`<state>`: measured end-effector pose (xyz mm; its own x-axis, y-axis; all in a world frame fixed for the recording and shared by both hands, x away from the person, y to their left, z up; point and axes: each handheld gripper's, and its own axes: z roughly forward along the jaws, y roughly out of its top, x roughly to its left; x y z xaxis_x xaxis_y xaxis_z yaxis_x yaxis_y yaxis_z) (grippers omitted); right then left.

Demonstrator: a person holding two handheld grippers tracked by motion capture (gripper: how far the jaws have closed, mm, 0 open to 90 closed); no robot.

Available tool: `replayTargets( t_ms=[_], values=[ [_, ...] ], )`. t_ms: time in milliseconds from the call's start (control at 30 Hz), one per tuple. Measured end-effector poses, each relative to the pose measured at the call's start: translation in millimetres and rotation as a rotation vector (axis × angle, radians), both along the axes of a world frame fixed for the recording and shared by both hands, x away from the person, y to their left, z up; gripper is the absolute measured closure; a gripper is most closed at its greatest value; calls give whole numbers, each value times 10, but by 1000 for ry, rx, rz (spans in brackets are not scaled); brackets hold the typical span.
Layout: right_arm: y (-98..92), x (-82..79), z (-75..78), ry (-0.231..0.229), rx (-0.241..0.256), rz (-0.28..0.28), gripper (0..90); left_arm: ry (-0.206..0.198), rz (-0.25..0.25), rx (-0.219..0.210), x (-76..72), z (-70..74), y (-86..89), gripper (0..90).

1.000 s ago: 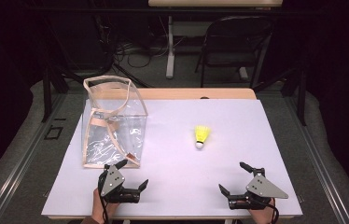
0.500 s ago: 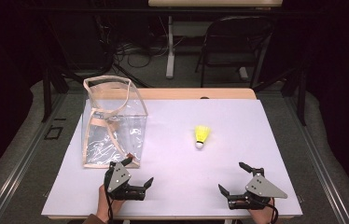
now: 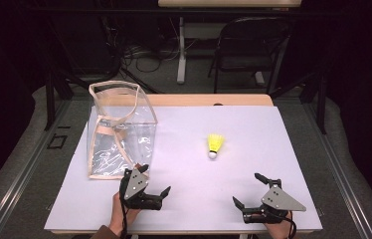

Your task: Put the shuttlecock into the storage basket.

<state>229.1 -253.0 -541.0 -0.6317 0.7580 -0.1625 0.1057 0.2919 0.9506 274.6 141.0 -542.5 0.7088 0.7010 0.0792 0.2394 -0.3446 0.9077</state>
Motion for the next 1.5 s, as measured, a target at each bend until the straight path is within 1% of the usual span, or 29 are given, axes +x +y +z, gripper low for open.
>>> replayTargets(
  t_ms=[33,67,200,500,667,967,1267,1500],
  values=[
    [-1,0,1,1,0,1,0,-1,-2,-4,7,-2,-10,0],
    [-2,-1,1,3,-1,1,0,2,-2,2,11,1,-17,0],
    [0,2,-1,4,-3,0,0,6,-5,6,38,4,-48,0],
    [-1,7,-4,6,-4,-1,0,17,-9,4,97,7,-108,0],
    [-1,8,-5,8,-3,-1,0,32,-6,7,128,8,-146,0],
    [-1,7,-5,8,-4,-1,0,39,-2,15,175,14,-218,0],
    [1,7,-6,10,-5,-2,0,44,-6,17,248,29,-321,0],
    [0,6,-6,10,-6,-3,1,56,-4,15,316,40,-419,0]
  ],
)
